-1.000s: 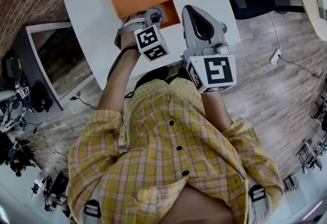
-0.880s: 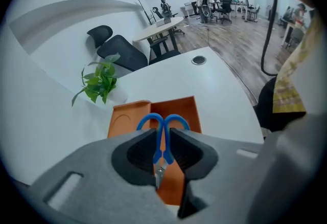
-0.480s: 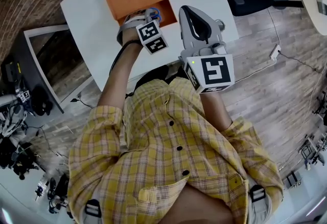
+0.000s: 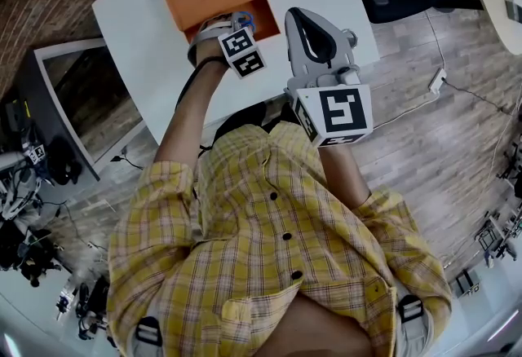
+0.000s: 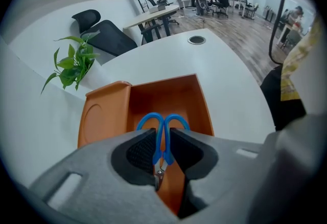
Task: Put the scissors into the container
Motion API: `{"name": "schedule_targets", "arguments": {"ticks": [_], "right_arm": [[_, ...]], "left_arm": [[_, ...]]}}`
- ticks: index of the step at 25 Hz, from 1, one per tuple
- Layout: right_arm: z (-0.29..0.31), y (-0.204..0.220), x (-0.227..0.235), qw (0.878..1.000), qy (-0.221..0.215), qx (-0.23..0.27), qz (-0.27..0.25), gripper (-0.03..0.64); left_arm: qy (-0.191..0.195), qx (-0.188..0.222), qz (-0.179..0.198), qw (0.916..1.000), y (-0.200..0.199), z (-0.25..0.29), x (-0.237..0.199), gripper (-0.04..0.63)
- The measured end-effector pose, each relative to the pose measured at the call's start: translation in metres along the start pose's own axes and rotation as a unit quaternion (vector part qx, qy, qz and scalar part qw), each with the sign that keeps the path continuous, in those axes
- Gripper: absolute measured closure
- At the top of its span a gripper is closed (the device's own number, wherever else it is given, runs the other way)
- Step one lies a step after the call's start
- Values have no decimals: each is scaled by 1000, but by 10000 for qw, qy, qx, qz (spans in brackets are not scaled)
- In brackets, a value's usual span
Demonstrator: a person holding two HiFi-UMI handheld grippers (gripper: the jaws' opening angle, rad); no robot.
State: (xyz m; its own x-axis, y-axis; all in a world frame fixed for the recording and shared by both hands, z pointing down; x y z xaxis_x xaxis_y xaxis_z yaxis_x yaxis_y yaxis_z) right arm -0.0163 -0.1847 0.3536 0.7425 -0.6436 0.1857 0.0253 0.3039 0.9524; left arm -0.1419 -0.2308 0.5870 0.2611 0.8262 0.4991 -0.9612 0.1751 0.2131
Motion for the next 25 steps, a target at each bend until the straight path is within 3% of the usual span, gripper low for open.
{"name": "schedule_targets", "arguments": {"ticks": [11, 22, 25], "right_arm": [[3, 3, 3, 10000, -16, -84, -17, 611], [-1, 9, 10, 9999, 36, -106, 47, 611], [-4, 9, 11, 9999, 32, -96, 49, 611]], "left_arm": [[105, -44, -160, 9998, 4, 22, 2, 508], [254, 43, -619, 9977, 8, 29, 1, 503], [297, 120, -837, 9960, 7, 26, -1, 474]]}}
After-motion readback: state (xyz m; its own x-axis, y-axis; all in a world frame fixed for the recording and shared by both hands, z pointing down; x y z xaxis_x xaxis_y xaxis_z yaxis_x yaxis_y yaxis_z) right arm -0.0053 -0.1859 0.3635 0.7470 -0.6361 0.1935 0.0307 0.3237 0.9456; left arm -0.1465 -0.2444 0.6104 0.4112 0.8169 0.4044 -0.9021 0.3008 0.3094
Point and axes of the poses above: the fingertips, and each gripper's own axes: z forward along the fingers, x to its right, y out of its underside, the point moved 9 cm from there along -z, backward along the fingers, and after that the axes turned 13 degrees about -y, right-handed, at the moved point
